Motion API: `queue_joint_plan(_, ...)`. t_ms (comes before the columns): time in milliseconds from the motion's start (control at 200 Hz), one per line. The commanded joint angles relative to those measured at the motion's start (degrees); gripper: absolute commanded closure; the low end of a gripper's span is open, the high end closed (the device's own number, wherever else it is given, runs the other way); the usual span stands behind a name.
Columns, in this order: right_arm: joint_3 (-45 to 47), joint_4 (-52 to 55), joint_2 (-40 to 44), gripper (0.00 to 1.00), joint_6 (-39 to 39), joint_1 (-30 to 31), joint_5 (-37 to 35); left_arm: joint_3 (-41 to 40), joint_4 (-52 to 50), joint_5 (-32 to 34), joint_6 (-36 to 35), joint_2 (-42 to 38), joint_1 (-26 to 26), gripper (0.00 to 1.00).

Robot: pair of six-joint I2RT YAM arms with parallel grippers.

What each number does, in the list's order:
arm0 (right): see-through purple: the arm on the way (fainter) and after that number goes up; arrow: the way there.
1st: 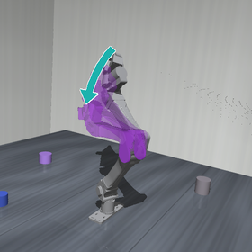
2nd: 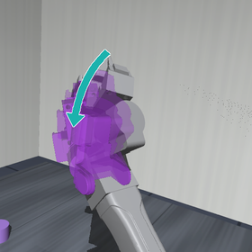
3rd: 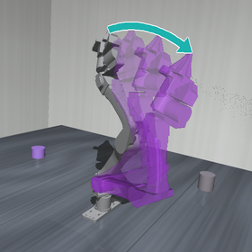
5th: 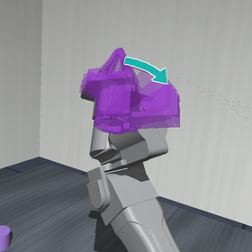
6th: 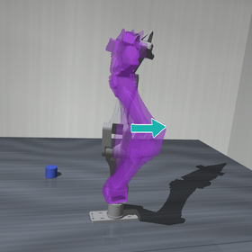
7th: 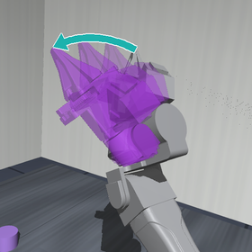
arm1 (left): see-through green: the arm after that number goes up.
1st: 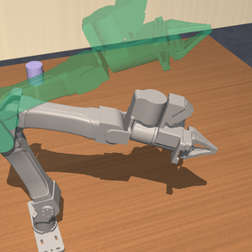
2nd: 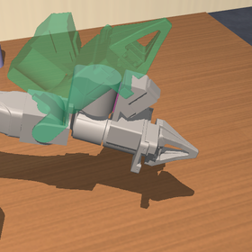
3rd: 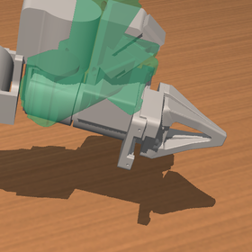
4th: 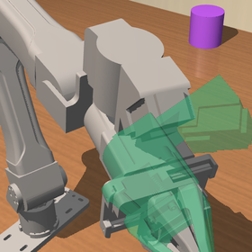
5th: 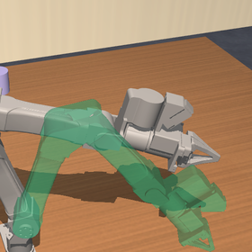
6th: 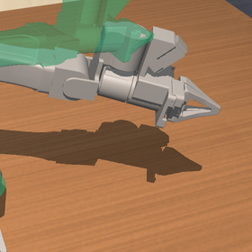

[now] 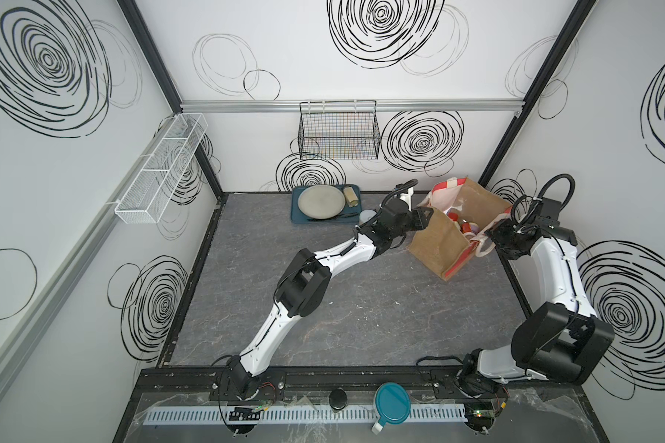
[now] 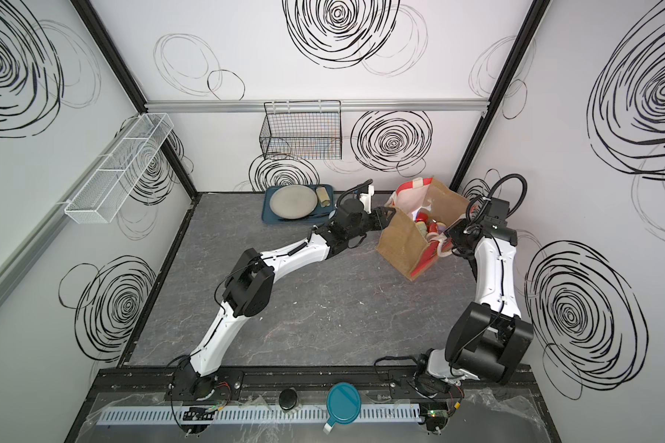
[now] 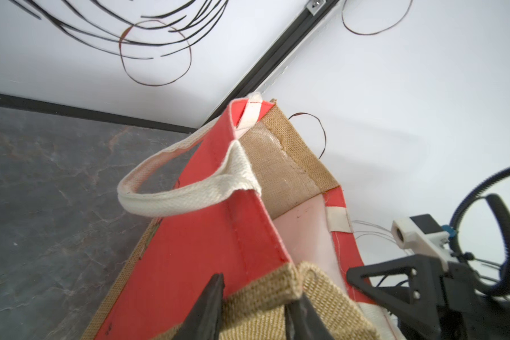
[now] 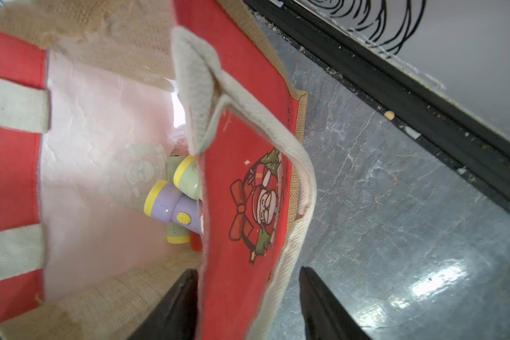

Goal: Put the flashlights into the tote bags
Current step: Move the canvas bag to the center of the board.

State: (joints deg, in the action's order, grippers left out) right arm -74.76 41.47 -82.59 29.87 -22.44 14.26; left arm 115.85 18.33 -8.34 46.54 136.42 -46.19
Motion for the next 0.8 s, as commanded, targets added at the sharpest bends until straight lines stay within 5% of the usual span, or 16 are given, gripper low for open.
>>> queue_joint_plan(0, -0.07, -1.13, -0.20, 0.50, -0.31, -0.28, 0.38, -0.15, 5.18, -1.48, -0.32, -0.75, 0.32, 0.75)
queue_joint_plan(235, -1.31, -1.68, -1.41, 0.61, -2.61, 0.78, 0.30, -5.49, 6.59, -2.29, -0.93, -4.45, 0.76, 1.00)
queue_joint_plan(470, -2.68, -0.83, -2.11, 0.74, -3.63, 4.93, -1.05, -14.25, 9.59, -3.47, -1.49, -9.70, 0.79, 1.00)
queue_joint_plan(796, -1.39, -0.98, -0.33, 0.88, -1.73, 13.37, -2.66, -35.51, 9.88, -1.58, -4.19, -27.25, -0.01, 1.00)
